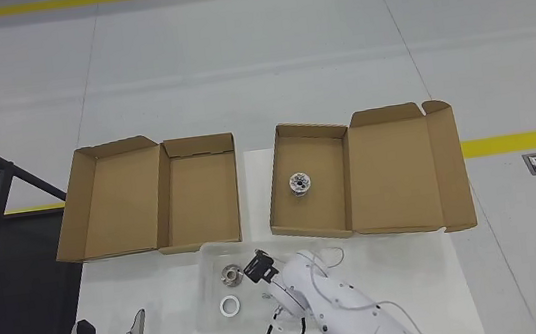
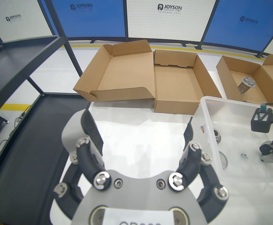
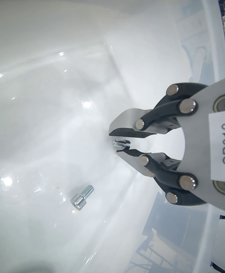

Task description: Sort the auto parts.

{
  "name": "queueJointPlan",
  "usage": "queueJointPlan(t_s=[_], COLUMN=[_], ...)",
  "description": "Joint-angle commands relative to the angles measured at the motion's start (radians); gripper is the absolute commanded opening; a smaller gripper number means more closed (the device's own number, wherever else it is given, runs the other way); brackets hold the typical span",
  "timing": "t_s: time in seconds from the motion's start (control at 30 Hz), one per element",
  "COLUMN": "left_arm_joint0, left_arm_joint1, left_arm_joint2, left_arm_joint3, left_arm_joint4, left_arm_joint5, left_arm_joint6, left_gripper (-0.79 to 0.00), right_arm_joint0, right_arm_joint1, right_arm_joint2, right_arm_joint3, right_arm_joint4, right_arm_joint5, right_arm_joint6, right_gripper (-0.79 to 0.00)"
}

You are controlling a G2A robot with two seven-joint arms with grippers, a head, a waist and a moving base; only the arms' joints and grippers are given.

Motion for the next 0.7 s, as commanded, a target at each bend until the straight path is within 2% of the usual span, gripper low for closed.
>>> queueJointPlan(t_s=[0.0,0.17,0.27,0.37,0.53,0.67], left_arm_joint0=[0.0,0.0,0.0,0.0,0.0,0.0], left_arm_joint1=[0.0,0.0,0.0,0.0,0.0,0.0], left_arm_joint2=[0.0,0.0,0.0,0.0,0.0,0.0], left_arm_joint3=[0.0,0.0,0.0,0.0,0.0,0.0], left_arm_joint4=[0.0,0.0,0.0,0.0,0.0,0.0], left_arm_joint5=[0.0,0.0,0.0,0.0,0.0,0.0], left_arm_joint6=[0.0,0.0,0.0,0.0,0.0,0.0], left_gripper=[0.0,0.0,0.0,0.0,0.0,0.0], right_arm_joint0=[0.0,0.004,0.006,-0.015,-0.09,-0.132], right_arm_joint1=[-0.002,-0.004,-0.001,0.015,0.055,0.074], right_arm_joint2=[0.003,0.014,0.035,0.083,0.201,0.27], right_arm_joint3=[0.002,-0.005,-0.06,-0.198,-0.506,-0.672], right_arm_joint4=[-0.002,-0.007,-0.005,-0.004,-0.037,-0.107], right_arm_joint5=[0.0,-0.005,-0.031,-0.08,-0.187,-0.203], right_arm_joint6=[-0.003,-0.008,-0.022,-0.037,-0.048,-0.091], right_gripper=[-0.785,-0.785,-0.785,-0.785,-0.785,-0.785])
